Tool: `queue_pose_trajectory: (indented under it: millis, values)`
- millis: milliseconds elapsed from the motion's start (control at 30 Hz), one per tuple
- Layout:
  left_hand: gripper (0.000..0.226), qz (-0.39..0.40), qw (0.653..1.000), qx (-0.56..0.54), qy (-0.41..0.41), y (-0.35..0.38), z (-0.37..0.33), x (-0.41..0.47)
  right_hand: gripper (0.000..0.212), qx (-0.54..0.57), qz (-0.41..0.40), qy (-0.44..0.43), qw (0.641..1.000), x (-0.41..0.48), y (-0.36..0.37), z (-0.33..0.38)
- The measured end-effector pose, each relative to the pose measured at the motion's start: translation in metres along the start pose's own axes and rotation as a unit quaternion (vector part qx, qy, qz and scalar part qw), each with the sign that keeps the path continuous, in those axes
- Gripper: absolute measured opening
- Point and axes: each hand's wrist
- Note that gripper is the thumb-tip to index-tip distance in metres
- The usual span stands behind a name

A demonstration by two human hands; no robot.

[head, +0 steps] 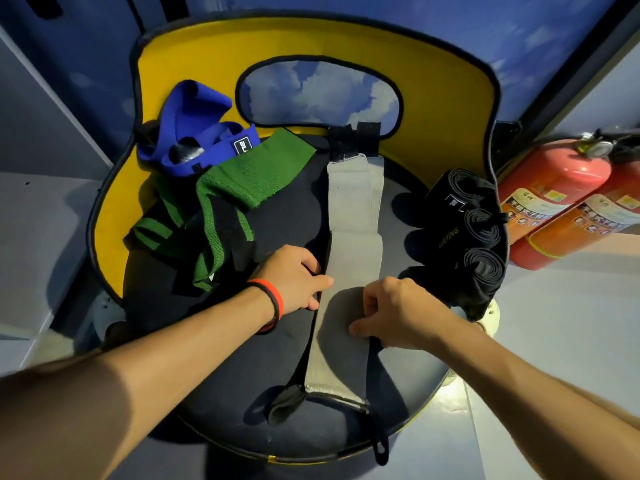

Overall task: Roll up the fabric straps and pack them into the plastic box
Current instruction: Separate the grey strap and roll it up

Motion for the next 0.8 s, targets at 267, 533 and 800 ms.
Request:
queue_pose_trajectory:
  millis: [267, 533, 800]
  values:
    - [0.015, -0.072, 0.995, -0.058, 0.039, 0.002, -0.014, 0.026, 0.048, 0.162, -0.204, 0.026, 0.965, 0.019, -0.032, 0.001]
    - [0.036, -0.087, 0.994, 0.057, 0.044, 0.002, -0.007, 0.04, 0.022, 0.192, -0.215, 0.025, 0.957, 0.043, -0.029, -0.002]
    - [0.026, -0.055, 0.996, 0.072, 0.007, -0.01, -0.005, 0.029, 0.039, 0.228, -0.184, -0.023, 0.956, 0.046, -0.02, 0.001]
Point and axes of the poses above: each hand's wrist, its own x-axis towards the middle knuckle, its own y-axis out of the palm, z = x × y, and after that the axes turned 12 degrees about z, right-handed
